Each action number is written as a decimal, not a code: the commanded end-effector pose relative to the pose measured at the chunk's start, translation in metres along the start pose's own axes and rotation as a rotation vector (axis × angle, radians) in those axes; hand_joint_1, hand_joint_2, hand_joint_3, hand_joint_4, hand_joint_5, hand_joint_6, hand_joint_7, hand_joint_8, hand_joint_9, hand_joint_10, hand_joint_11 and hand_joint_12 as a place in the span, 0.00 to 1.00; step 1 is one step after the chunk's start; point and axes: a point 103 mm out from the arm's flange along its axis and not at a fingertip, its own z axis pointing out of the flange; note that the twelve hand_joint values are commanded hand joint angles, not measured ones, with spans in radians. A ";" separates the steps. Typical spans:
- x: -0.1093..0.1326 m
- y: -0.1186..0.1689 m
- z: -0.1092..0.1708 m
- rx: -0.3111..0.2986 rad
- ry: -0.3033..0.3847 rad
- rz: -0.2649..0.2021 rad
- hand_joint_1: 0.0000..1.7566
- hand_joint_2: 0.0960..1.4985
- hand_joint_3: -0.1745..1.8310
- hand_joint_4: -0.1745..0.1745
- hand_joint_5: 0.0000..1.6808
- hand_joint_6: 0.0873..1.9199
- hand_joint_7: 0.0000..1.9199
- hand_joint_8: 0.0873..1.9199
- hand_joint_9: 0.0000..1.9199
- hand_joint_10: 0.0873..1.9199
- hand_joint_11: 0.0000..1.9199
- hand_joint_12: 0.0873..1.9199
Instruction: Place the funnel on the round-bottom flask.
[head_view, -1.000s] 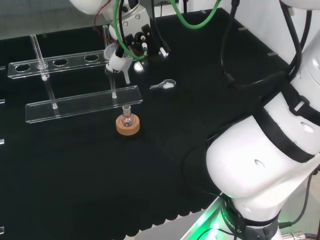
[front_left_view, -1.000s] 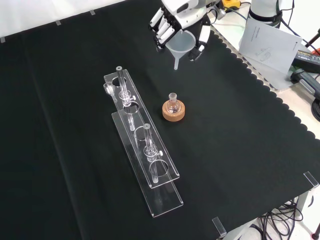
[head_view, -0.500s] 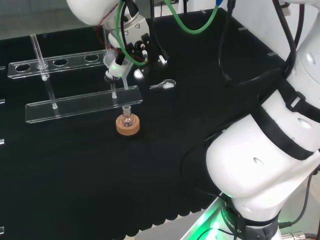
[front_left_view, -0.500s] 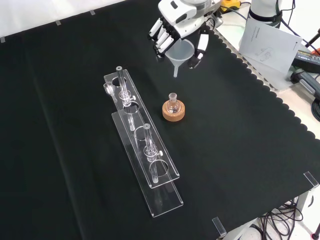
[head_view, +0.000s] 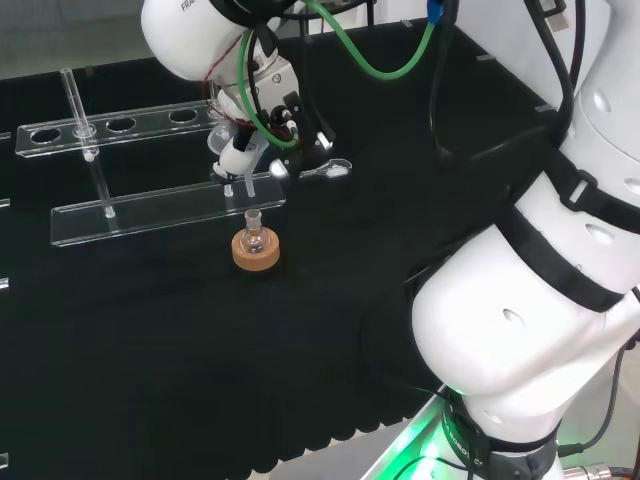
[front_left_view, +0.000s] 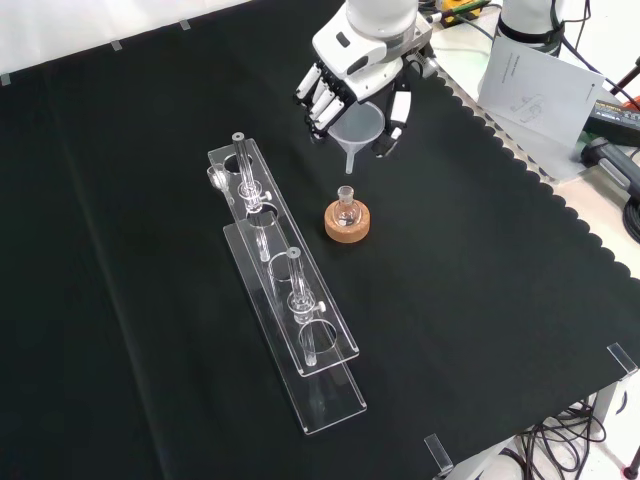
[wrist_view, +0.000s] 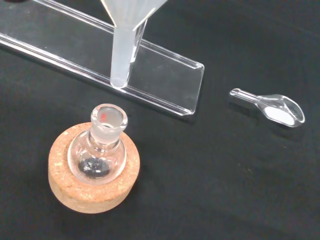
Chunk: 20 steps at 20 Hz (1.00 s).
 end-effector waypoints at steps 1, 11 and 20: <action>0.002 0.002 0.009 -0.011 -0.006 -0.015 0.38 0.51 0.32 0.28 0.38 0.37 0.39 0.45 0.54 0.36 0.34 0.63; 0.003 0.004 0.026 -0.025 0.022 -0.028 0.38 0.51 0.33 0.27 0.38 0.37 0.39 0.45 0.54 0.36 0.34 0.63; 0.000 0.005 0.033 -0.019 0.049 -0.025 0.38 0.51 0.33 0.26 0.38 0.37 0.39 0.45 0.54 0.36 0.34 0.63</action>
